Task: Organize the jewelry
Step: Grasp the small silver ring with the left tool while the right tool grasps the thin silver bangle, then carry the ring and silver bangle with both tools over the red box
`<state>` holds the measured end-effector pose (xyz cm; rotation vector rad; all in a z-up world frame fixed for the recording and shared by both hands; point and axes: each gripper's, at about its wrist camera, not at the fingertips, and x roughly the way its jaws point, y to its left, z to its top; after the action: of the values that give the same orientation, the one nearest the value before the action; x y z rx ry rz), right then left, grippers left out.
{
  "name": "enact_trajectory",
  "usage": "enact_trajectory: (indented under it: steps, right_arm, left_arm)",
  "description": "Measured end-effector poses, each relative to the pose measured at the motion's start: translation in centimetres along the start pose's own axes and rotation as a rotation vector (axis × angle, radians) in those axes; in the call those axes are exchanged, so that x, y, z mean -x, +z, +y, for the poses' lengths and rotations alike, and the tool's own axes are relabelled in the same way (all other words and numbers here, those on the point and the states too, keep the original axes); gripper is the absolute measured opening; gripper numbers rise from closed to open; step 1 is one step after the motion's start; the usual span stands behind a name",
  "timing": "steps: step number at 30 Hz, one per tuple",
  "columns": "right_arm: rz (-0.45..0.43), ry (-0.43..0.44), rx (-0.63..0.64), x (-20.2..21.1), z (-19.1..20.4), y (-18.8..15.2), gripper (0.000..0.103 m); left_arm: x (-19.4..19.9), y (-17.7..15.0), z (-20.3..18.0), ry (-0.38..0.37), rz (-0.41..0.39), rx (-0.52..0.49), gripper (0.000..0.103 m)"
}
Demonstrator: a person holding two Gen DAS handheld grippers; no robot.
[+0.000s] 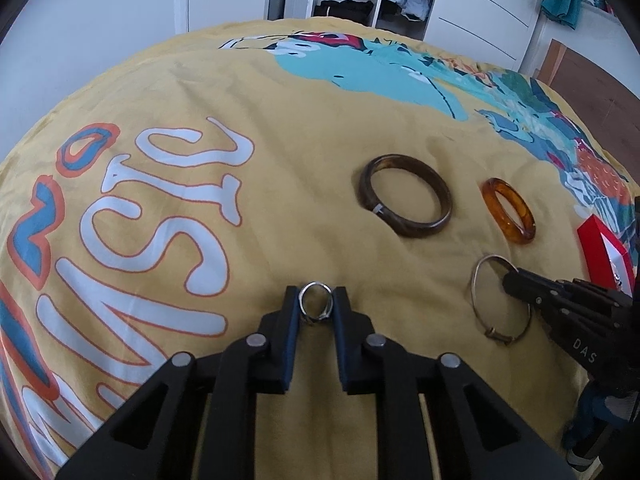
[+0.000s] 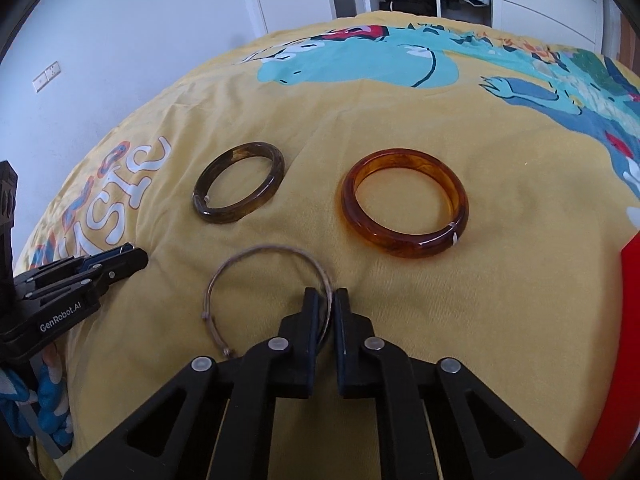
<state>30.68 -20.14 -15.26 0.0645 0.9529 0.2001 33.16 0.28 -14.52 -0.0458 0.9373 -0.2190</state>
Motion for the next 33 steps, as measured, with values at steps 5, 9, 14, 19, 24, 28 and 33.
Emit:
enact_trajectory:
  steps: [5,9,14,19,24,28,33]
  right_arm:
    - [-0.002,-0.032,0.029,1.5,0.6,0.0,0.005]
    - [-0.01,-0.049,0.036,3.3,0.9,-0.3,0.005]
    - [-0.025,-0.07,0.046,6.0,1.3,-0.8,0.005]
    - [-0.04,-0.095,0.055,9.0,1.7,-1.3,0.005]
    - [-0.07,-0.121,0.066,12.5,2.3,-1.7,0.005]
    - [-0.102,-0.142,0.058,15.8,2.4,-2.2,0.005]
    - [-0.154,-0.181,0.038,20.5,1.4,-2.9,0.005]
  left_arm:
    - [1.6,0.2,-0.2,-0.026,-0.01,0.002,0.015]
    - [2.9,0.2,-0.6,-0.049,-0.016,0.003,0.015]
    - [5.3,0.1,-1.1,-0.059,-0.034,0.0,0.015]
    - [8.4,-0.1,-1.8,-0.065,-0.064,-0.016,0.015]
    - [12.2,-0.6,-2.4,-0.075,-0.102,-0.033,0.015]
    - [15.0,-0.9,-3.4,-0.088,-0.132,-0.05,0.015]
    - [17.6,-1.3,-6.0,-0.121,-0.152,-0.083,0.015]
